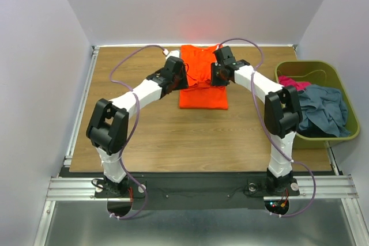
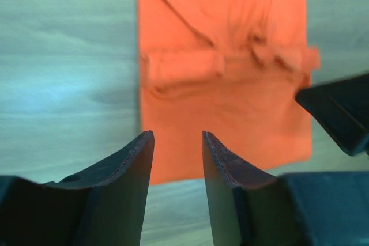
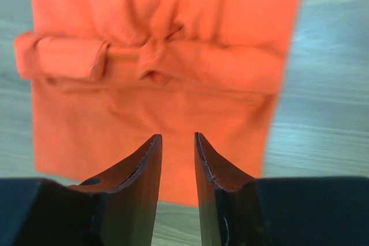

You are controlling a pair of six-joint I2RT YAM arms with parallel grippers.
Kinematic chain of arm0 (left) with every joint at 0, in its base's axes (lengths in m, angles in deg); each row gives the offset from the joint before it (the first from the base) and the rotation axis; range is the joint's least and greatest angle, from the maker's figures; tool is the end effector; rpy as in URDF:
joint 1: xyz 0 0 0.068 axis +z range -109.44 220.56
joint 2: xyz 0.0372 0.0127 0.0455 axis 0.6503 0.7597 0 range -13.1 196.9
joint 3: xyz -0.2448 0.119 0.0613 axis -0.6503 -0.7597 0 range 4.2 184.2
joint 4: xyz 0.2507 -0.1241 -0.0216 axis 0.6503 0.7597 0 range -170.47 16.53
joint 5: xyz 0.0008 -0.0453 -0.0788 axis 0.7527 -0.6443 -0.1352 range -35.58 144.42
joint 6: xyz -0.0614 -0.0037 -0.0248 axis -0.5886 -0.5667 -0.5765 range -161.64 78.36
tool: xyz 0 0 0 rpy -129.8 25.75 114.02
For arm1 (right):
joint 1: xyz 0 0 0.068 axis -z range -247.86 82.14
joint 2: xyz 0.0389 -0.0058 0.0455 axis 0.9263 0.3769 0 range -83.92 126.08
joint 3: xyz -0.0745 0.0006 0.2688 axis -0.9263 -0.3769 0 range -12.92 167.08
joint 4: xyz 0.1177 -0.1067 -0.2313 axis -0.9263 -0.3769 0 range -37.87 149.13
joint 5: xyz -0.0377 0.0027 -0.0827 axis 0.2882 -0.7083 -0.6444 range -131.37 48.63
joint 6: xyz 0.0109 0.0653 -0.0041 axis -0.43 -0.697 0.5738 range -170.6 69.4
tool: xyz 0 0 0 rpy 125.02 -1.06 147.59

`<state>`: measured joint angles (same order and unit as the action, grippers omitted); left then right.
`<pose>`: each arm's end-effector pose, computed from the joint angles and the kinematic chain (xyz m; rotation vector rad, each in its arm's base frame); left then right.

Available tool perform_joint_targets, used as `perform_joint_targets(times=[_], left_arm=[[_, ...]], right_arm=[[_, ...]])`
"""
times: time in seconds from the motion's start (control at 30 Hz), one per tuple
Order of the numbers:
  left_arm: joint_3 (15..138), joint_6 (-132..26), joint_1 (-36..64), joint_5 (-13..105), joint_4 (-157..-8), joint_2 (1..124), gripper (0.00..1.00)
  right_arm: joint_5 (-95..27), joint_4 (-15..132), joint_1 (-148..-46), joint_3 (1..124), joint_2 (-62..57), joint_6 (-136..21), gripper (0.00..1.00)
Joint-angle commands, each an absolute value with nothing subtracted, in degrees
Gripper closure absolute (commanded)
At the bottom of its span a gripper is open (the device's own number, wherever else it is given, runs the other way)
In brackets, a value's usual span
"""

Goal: Fold and stack the t-shirts
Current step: Fold the tshirt

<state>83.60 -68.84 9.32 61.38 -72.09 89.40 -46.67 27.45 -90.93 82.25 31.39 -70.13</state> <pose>0.3911 -0.2300 0.2627 0.0026 2.1527 -0.4742 0.4468 0.1850 0.2237 -0.0370 2.4808 0.2052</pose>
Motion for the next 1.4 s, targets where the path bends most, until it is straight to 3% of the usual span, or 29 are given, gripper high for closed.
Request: perform_joint_targets(times=[0.0,0.1,0.53,0.9,1.03,1.17,1.37], left_arm=[[80.05,-70.82,6.55,58.81,-75.99,92.19,0.56],[80.32,-70.73,5.06,58.72,-76.42,94.65,0.61],[76.80,-71.88,4.79,56.97,-76.08,99.93,0.65],[77.33,-71.26,4.79,56.35,-74.58,101.07,0.65],[77.77,-71.00,4.79,56.17,-74.32,100.81,0.65],[79.00,-70.65,4.88,57.23,-73.18,99.49,0.65],[81.90,-70.12,5.67,59.25,-72.21,94.05,0.47]], right_arm=[[-42.52,31.44,-91.94,82.70,33.76,-73.27,0.66],[-41.64,32.58,-92.12,83.40,35.78,-73.98,0.68],[-44.97,33.46,-92.12,89.82,43.17,-73.37,0.70],[-49.37,33.46,-87.82,104.91,50.37,-71.61,0.70],[-49.99,33.46,-86.15,112.03,52.31,-71.17,0.68],[-48.59,33.46,-85.53,111.45,48.99,-70.38,0.63],[-38.14,34.25,-83.95,94.97,36.27,-72.48,0.57]])
